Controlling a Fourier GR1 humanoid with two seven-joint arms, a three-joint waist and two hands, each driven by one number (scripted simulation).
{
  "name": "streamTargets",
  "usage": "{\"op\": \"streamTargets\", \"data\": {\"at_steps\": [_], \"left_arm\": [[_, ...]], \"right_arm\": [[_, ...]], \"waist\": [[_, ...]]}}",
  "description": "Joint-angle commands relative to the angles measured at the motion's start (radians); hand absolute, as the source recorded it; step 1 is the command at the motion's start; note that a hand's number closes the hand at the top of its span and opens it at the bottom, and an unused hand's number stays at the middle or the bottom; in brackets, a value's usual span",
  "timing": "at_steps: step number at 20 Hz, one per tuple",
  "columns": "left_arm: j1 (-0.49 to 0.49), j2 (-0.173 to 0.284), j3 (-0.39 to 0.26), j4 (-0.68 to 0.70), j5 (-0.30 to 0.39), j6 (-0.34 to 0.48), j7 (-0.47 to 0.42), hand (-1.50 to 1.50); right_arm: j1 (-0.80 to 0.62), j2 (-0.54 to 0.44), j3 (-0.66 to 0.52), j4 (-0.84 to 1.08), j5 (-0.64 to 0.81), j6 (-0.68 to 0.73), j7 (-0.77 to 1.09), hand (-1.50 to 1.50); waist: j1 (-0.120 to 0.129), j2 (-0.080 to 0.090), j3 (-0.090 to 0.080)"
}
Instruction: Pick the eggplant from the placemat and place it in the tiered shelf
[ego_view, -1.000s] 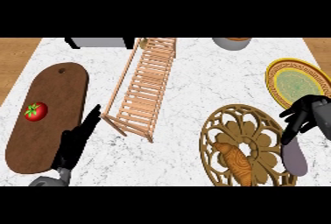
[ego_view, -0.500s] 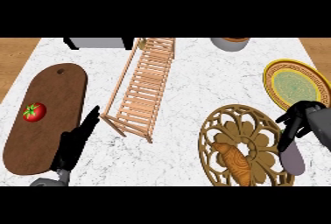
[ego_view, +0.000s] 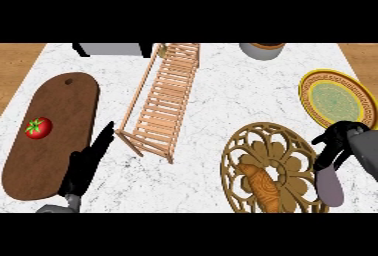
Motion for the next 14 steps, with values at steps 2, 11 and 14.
{"op": "streamTargets", "data": {"at_steps": [2,11,14], "left_arm": [[-0.053,0.020,0.066,0.076,0.035,-0.053,-0.034,0.00],[-0.001,-0.021,0.010,0.033,-0.022,-0.036,-0.017,0.00],[-0.039,-0.005,0.008,0.016,-0.011,-0.053,0.007,0.00]], "right_arm": [[0.053,0.076,-0.007,-0.066,0.005,-0.055,0.059,1.50],[0.082,0.060,-0.009,-0.042,0.165,-0.125,-0.047,1.50],[-0.117,0.047,0.062,-0.269,0.255,-0.003,-0.272,1.50]], "waist": [[-0.010,0.015,0.020],[0.003,0.017,0.021],[0.074,0.014,0.029]]}}
